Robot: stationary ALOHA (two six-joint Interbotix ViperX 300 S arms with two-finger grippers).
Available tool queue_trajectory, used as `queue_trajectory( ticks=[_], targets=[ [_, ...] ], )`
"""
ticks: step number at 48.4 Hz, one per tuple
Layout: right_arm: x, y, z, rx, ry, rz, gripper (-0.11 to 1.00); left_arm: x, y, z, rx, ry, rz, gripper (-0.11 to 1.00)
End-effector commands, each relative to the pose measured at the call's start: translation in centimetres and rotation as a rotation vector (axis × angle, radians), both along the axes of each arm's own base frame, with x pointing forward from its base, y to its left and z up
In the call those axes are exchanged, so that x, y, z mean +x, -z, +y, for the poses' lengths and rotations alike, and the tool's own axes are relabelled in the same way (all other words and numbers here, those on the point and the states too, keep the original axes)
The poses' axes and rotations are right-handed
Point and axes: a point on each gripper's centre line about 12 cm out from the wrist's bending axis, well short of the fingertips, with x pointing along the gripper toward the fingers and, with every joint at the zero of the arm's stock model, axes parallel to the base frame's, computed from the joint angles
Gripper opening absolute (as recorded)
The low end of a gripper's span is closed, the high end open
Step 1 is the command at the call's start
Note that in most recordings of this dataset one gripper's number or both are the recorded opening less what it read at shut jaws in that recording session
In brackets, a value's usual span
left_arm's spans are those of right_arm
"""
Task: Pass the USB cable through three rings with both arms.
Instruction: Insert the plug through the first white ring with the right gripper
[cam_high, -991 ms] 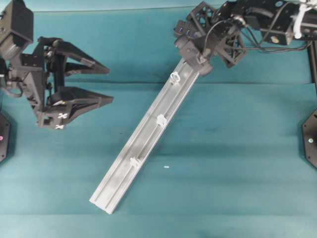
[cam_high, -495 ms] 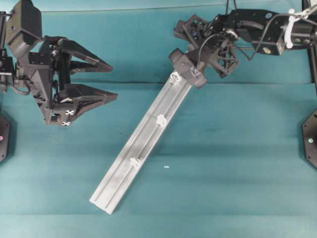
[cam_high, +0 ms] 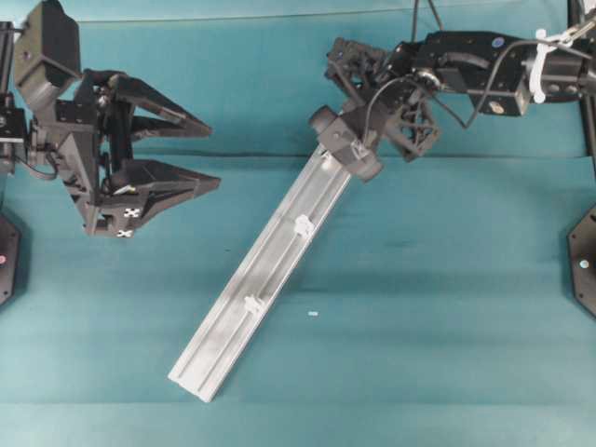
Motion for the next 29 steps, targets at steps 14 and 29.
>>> queue_trajectory(
  ticks=[14,29],
  targets=[
    [0.8,-0.2,0.5,0.038,0.027,-0.056,0.10,0.5,0.8,0.3,0.002,-0.007,0.020,0.91],
    [0.9,-0.1,0.9,0.075,0.052,-0.073,0.10,2.7,4.5,4.7,-0.004,-0.127,0.063,0.91]
  ],
)
